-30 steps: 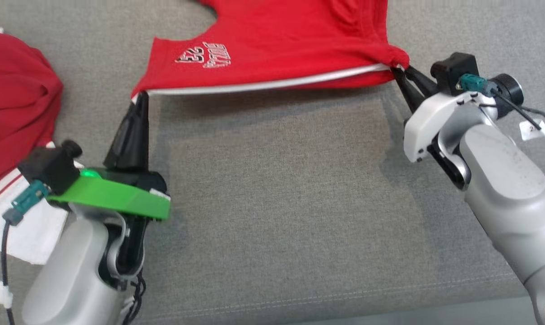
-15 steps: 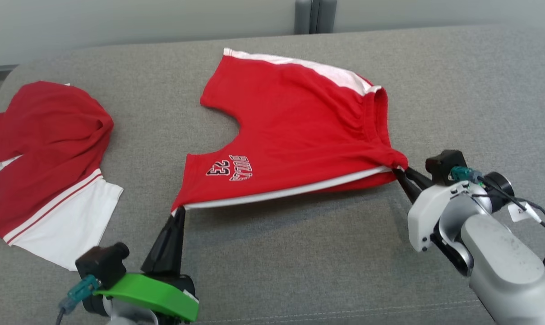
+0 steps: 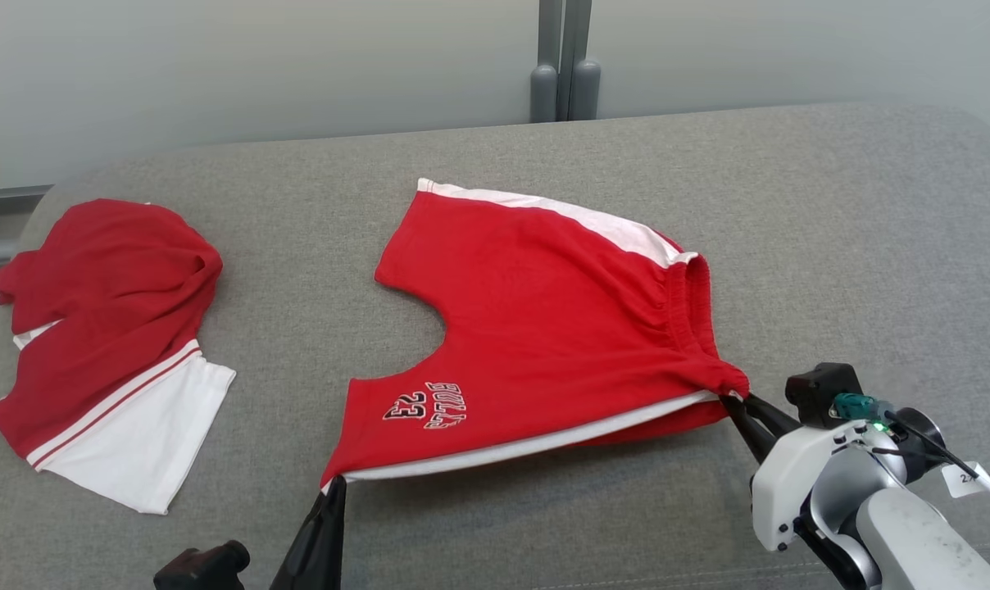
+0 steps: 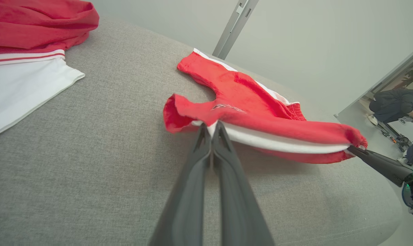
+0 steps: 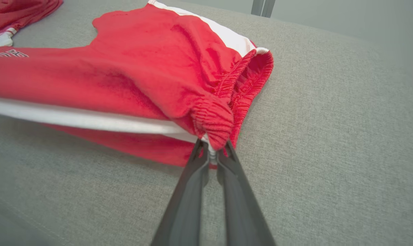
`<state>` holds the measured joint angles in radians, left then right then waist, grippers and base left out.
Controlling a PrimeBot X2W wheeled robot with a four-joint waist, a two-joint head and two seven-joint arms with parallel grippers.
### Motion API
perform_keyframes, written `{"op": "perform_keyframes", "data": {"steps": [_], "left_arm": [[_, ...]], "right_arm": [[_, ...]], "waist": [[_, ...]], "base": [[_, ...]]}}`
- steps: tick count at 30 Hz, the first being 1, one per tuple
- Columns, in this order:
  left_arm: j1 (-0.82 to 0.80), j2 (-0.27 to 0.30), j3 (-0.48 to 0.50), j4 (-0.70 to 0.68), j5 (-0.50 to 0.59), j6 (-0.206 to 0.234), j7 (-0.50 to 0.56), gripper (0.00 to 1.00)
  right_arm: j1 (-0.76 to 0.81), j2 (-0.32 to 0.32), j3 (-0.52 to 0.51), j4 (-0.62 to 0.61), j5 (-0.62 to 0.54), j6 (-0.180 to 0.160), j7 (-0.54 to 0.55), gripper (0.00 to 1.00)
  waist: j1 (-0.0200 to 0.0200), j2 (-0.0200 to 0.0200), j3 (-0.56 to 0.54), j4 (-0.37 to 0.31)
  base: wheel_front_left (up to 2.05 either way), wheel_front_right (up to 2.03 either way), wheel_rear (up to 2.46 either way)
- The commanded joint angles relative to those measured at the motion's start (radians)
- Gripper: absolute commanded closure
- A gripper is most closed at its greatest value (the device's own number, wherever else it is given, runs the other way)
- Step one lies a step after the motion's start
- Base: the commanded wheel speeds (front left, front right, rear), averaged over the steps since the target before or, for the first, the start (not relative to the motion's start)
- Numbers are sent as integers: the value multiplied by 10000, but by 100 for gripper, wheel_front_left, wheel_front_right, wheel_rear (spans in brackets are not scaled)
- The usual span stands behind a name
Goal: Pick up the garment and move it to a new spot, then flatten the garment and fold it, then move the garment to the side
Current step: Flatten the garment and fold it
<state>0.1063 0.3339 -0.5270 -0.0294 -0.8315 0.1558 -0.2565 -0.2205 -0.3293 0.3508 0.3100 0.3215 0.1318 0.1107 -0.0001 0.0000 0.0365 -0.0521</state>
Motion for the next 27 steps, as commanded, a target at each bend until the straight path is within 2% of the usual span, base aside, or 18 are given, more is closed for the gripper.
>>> {"op": "perform_keyframes", "data": {"steps": [1, 6, 12, 18, 27], "left_arm": [[-4, 58, 5, -35, 108, -5, -43, 100], [-1253, 275, -86, 140, 487, -274, 323, 100], [-3674, 166, -62, 912, 910, -565, 874, 100], [-5608, -243, 13, 2132, 1085, -830, 966, 100], [-8221, -395, 168, 4447, 1448, -1102, 1007, 100]], "right_arm": [[159, 73, -125, -248, -92, -20, 107, 100], [146, 426, -387, -930, 53, -20, 401, 100], [-682, 769, -534, -1217, 198, -19, 601, 100], [-1623, 1035, -577, -967, 271, -19, 337, 100], [-3223, 1712, -744, 21, 373, -19, -405, 100]], "waist": [[1, 0, 49, 10], [1, 0, 427, 64], [1, 0, 1277, -36], [1, 0, 2106, -289], [1, 0, 3434, -1031]], "base": [[0, 0, 0], [0, 0, 0], [0, 0, 0], [0, 0, 0], [0, 0, 0]]}}
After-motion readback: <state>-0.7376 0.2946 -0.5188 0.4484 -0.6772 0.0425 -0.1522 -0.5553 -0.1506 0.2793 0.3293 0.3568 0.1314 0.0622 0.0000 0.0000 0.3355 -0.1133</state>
